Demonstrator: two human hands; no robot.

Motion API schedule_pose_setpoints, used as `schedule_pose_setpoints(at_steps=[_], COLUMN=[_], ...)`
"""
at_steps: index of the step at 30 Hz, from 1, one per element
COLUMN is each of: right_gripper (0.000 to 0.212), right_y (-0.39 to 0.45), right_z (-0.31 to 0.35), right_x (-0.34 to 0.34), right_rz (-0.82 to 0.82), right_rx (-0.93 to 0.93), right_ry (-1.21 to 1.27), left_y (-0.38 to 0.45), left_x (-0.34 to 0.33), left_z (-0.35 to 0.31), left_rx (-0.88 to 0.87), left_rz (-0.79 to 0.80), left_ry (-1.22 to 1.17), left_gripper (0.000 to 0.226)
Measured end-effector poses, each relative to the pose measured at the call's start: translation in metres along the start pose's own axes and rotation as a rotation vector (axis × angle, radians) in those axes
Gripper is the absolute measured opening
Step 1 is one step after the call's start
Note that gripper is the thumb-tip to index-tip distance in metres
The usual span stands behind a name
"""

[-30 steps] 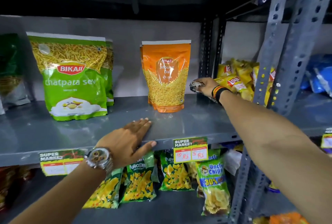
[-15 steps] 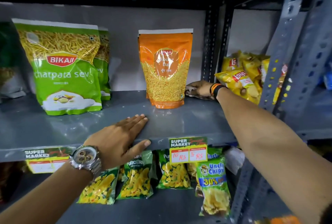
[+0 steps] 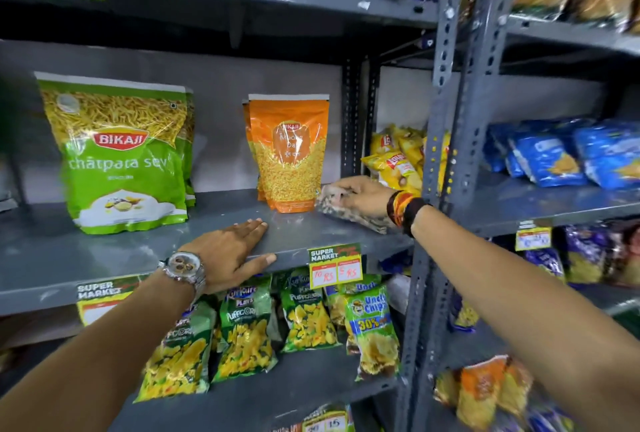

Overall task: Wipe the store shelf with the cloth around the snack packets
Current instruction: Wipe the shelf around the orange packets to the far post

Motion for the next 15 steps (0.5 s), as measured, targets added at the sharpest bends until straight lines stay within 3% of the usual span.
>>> schedule_pose_setpoints(at_steps=[4,7,11,15], right_gripper=[0.026,0.018,0.025,0.037], right_y=[0.006,0.004,-0.002,-0.007], right_z=[-0.022,-0.057,-0.047,-0.003], right_x=[0.023,0.014,-0.004,-0.047], right_rz=[-0.242,-0.269,-0.333,-0.176], right_rx=[-0.133,-0.277,-0.254,-0.063], right_ry=[-0.108,-0.213,-0.173,-0.015], left_y=[-0.013,-0.028,-0.036,-0.034], left_x=[0.005,0.001,-0.005,-0.008], left_z=[0.017,0.028,0.033,0.035], left_rx=[0.01,0.009,0.041,0.027], left_rz=[-0.001,-0.005,-0.031,-0.046], left_ry=[0.023,0.033,0.001,-0.015], left_gripper=[0.117,0.111,0.112,0.11])
Point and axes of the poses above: each hand's wrist, its own y-axis towards the middle knuckle, its own x-axis out of the back of the hand, z = x × y, the point moved 3 cm from there along y, towards the middle knuckle, and after that the axes turned 3 degrees about x, right-handed, at the moved point
